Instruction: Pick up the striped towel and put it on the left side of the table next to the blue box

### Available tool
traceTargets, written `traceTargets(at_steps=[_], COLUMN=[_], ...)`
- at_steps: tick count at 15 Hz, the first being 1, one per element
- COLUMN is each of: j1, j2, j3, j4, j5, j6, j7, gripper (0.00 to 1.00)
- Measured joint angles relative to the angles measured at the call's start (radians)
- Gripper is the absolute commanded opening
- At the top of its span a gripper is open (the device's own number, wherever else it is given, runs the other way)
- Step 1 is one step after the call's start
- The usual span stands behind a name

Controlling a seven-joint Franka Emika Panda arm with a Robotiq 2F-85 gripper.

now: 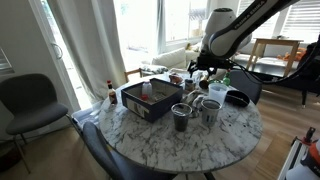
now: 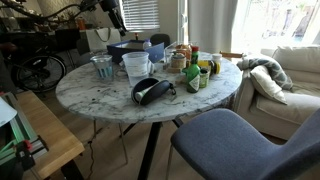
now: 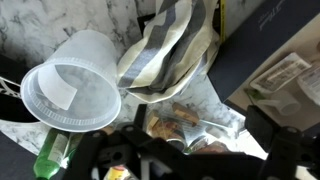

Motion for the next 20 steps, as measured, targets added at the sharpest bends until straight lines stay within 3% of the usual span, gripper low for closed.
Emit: traceTargets(at_steps=[6,10,15,18,20], j1=[-0.017,-0.072,0.044,0.12,0.147], j2=[0.01,0.083,0.272,0.375,0.398], j3=[-0.004,0.047,0.005,-0.027,-0.047], j4=[0.018,0.085,0.257,0.374,0.398], j5=[-0.051,-0.182,-0.223,-0.15,-0.143], j6=[-0.006,-0.092,-0.318,-0.463,-0.472], j7=[0.111,0.397,0.677,0.747,0.749], gripper=[1.0,1.0,1.0,1.0,1.0])
